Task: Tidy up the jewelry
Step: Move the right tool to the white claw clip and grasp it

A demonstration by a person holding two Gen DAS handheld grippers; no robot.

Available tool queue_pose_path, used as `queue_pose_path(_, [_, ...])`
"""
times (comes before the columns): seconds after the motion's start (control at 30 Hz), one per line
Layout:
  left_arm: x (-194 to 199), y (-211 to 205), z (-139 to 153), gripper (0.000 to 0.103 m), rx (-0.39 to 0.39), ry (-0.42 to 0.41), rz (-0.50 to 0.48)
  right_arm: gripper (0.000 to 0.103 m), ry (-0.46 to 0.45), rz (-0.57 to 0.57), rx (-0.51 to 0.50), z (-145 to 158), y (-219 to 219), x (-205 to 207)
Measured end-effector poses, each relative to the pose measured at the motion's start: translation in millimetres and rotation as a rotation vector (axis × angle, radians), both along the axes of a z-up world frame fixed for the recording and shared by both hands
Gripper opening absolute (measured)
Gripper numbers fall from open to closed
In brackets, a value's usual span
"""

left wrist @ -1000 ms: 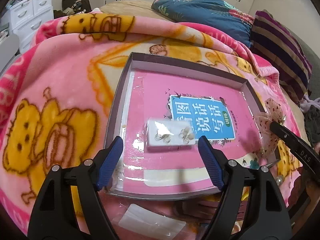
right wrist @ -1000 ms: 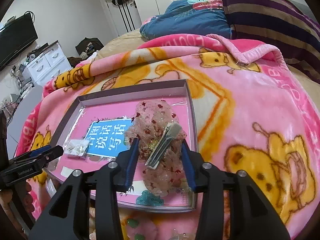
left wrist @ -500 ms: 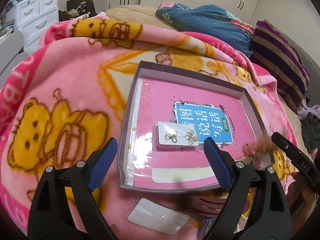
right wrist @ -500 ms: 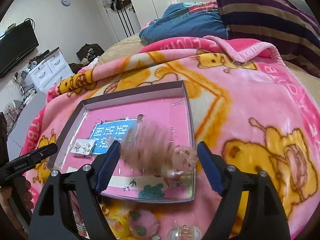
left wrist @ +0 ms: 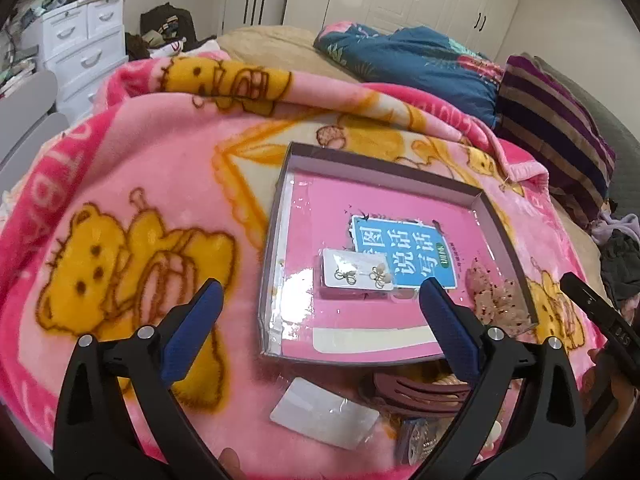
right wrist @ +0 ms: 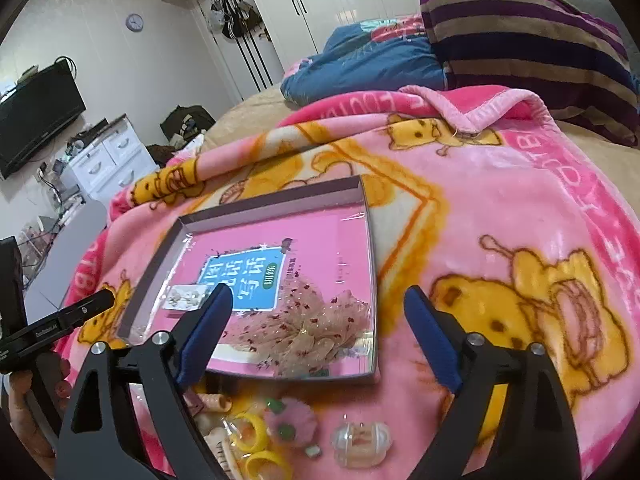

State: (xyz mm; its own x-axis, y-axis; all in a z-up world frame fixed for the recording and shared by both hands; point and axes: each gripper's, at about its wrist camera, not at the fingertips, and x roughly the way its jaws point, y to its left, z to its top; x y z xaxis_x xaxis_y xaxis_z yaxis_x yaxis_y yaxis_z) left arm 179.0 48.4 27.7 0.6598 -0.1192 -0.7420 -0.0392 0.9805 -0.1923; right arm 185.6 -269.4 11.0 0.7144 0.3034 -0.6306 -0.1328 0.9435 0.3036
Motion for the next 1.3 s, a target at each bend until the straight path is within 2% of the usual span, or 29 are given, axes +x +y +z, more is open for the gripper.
queue_pose_path(0.5, [-39.4, -2.5, 31.6, 0.094, -0.018, -0.087, -0.002, 0.090, -0.071, 0.056, -0.019, 29.2, -6.4, -51.9])
queue_pose_path(1.3, [-73.5, -6.1, 1.9, 0.094, 0.043, -0.011, 0.002, 0.090, -0.043, 0.214, -0.094, 8.5, 21.9, -103.7])
